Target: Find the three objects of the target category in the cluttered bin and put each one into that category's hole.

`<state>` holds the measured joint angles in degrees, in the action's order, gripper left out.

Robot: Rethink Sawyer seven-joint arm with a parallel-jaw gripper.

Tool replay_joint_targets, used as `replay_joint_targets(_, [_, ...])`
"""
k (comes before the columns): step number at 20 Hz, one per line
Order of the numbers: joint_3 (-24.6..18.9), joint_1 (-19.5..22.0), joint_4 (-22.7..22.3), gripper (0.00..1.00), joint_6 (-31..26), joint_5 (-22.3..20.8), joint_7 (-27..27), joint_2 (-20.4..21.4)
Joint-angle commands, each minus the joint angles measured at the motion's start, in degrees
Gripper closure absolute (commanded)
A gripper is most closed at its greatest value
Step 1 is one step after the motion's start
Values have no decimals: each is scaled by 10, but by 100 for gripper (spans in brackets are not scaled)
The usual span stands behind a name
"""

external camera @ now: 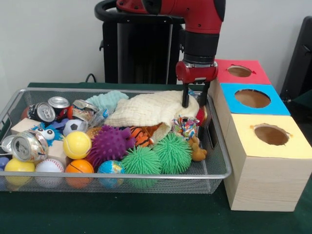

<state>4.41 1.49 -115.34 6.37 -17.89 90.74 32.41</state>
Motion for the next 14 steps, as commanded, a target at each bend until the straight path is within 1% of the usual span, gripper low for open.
replay_joint_targets(1, [-45,8,-5,0,36,-26,86,-85])
replay_joint_targets(7, [-40,9,3,0,57,-28,85,-103])
replay_joint_targets(14, [-36,16,3,0,68,-37,84,-109])
